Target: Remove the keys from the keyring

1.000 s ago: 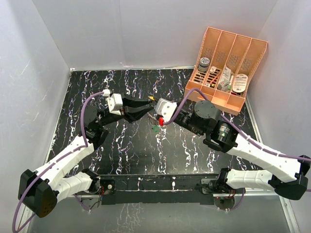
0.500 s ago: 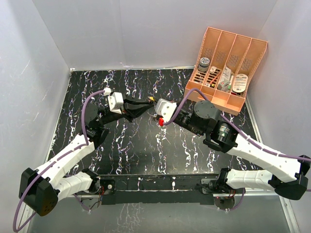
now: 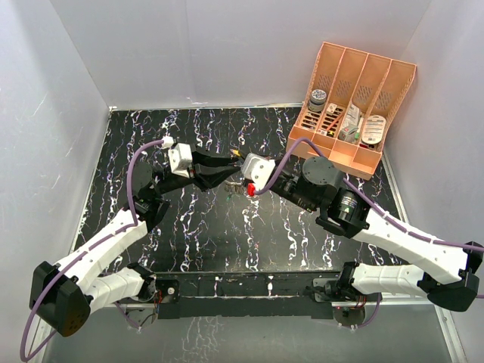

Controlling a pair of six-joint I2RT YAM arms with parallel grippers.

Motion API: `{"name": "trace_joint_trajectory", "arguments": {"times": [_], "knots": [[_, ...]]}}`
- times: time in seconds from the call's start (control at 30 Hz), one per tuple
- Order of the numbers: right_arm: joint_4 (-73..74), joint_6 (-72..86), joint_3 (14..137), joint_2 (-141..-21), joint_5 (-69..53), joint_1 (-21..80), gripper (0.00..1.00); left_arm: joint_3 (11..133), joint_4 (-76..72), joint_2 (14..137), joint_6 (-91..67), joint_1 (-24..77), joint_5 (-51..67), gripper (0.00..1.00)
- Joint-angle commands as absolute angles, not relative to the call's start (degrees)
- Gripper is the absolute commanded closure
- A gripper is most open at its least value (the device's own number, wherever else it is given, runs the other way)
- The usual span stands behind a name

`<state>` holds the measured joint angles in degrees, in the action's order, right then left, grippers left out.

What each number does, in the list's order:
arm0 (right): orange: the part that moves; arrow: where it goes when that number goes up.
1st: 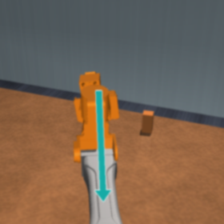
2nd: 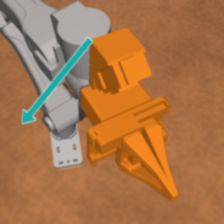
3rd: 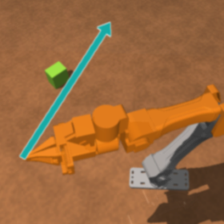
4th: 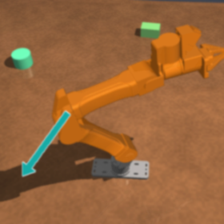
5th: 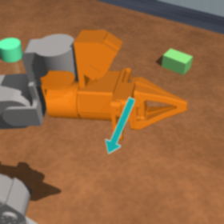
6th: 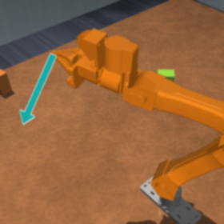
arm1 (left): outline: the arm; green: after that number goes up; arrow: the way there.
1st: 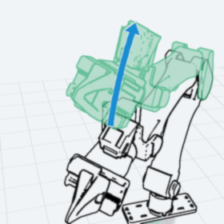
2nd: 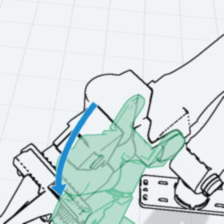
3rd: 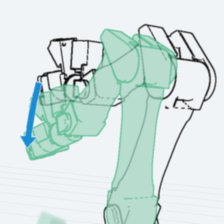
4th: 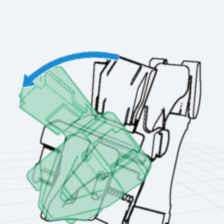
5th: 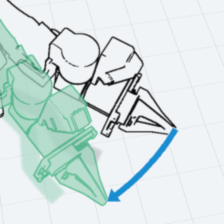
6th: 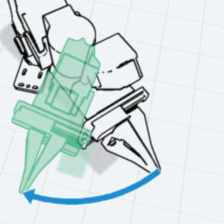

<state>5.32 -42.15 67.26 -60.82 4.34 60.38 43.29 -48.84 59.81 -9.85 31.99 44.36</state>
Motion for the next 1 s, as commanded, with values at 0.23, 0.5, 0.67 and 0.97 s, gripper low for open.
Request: {"name": "trace_joint_trajectory", "arguments": {"times": [0.23, 0.5, 0.67, 0.97], "knots": [[-0.8, -42.8, 67.5, -58.7, 3.4, 60.5, 1.0, 42.5, -55.8, 59.1, -13.2, 31.6, 47.1, 0.76], [-1.0, -42.6, 67.2, -58.6, 3.1, 60.4, 1.0, 43.2, -58.9, 61.3, -16.5, 31.1, 48.5, 0.8], [-1.5, -42.6, 67.1, -58.5, 3.2, 60.4, 1.0, 42.8, -61.0, 62.9, -18.7, 31.0, 48.9, 0.81], [-1.8, -42.6, 67.0, -58.9, 3.4, 60.5, 1.0, 41.2, -62.6, 61.8, -18.3, 31.0, 45.9, 0.88]]}}
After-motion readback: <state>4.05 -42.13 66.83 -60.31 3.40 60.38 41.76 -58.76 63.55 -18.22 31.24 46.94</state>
